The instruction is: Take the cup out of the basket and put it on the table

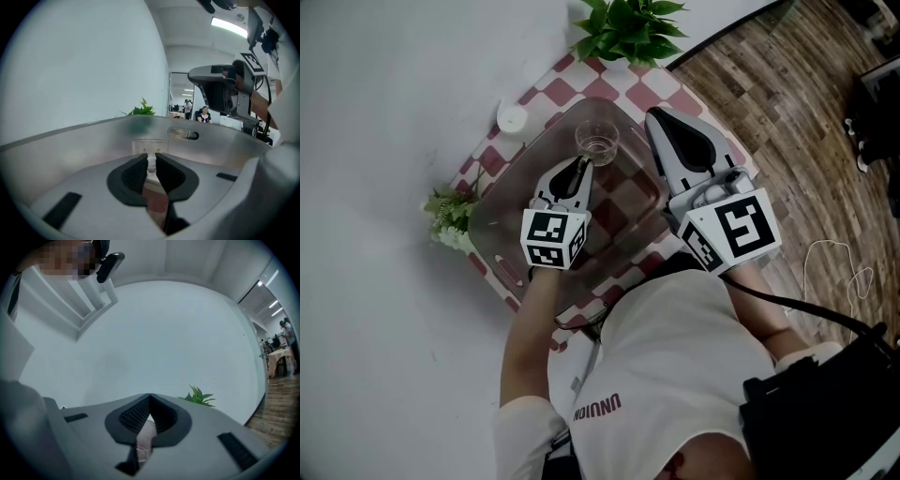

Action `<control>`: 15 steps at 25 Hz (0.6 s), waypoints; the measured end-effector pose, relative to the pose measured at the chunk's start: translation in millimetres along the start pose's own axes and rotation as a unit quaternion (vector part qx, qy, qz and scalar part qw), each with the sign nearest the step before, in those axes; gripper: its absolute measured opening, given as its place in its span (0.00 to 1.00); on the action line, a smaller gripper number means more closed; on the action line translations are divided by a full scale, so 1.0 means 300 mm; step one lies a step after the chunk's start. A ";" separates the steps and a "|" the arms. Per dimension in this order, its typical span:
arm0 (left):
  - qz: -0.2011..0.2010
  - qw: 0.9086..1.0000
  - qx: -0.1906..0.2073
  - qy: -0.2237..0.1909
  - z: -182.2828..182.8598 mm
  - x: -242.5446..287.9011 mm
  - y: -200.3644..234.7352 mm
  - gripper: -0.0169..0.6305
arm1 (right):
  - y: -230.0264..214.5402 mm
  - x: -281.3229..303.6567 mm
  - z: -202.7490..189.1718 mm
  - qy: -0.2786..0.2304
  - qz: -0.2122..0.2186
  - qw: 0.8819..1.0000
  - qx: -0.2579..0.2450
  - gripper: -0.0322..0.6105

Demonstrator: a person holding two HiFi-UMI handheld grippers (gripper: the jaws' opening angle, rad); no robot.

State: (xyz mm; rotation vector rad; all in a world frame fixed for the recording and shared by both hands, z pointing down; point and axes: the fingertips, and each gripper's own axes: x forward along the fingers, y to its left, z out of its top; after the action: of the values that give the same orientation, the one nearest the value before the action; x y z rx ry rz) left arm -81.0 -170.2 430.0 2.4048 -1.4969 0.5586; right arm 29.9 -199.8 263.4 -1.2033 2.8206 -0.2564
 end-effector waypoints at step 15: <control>0.015 0.999 -0.003 -0.044 0.080 -0.077 -0.011 0.12 | 0.044 -0.012 0.006 -0.003 0.016 1.000 -0.004 0.08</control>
State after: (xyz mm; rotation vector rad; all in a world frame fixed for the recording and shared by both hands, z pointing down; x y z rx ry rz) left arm -82.7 -160.0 398.3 2.4355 -1.5701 0.4609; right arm 23.2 -188.4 259.4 -1.1585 2.8356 -0.2413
